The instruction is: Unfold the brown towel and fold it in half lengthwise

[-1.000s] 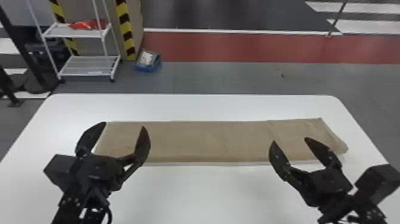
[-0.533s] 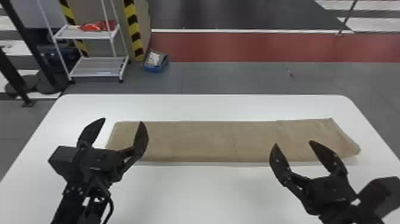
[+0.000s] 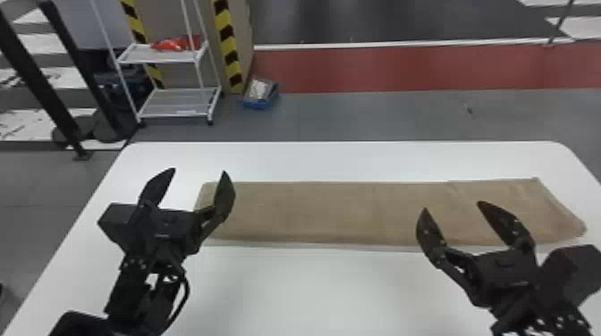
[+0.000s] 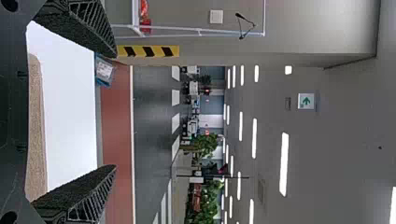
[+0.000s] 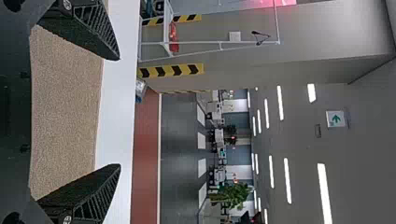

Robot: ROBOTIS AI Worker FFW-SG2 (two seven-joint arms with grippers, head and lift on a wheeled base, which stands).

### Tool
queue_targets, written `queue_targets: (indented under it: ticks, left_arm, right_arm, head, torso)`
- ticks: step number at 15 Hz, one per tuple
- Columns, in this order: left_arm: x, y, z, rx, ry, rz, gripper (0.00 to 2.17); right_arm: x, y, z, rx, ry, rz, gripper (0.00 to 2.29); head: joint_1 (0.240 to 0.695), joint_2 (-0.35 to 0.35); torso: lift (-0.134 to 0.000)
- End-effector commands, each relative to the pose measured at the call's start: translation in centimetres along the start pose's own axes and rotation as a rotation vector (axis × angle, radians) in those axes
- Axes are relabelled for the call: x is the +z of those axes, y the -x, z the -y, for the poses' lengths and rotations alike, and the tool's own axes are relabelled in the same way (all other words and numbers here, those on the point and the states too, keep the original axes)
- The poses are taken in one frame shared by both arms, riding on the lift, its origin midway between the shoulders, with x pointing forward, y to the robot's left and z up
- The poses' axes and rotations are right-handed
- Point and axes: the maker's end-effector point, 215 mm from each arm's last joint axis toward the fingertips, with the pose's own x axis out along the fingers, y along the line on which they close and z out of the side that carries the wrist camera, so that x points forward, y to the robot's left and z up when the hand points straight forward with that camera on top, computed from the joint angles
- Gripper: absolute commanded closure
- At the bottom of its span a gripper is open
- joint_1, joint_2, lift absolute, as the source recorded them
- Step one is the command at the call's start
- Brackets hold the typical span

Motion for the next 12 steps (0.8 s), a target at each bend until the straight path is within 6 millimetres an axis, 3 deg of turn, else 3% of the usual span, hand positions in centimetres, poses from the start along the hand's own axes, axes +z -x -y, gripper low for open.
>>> queue_targets:
  ticks: [1, 5, 12]
  left_arm:
    - [-0.1, -0.8, -1.3, 0.014, 0.0, -0.002, 0.04]
    - [0.2, -1.8, -3.5, 0.05, -0.01, 0.008, 0.04]
    - [0.4, -1.9, -4.7, 0.069, -0.017, 0.017, 0.04]
  right_arm:
    - [0.0, -1.2, 0.6, -0.011, -0.001, -0.001, 0.06]
    - [-0.1, -2.6, -0.2, -0.009, -0.008, 0.016, 0.06]
    - [-0.3, -2.9, -1.2, -0.003, -0.015, 0.016, 0.06]
  head:
    - [0.695, 0.087]
    - [0.695, 0.106]
    - [0.695, 0.144]
  torso:
    - [-0.125]
    - [-0.125]
    - [-0.125]
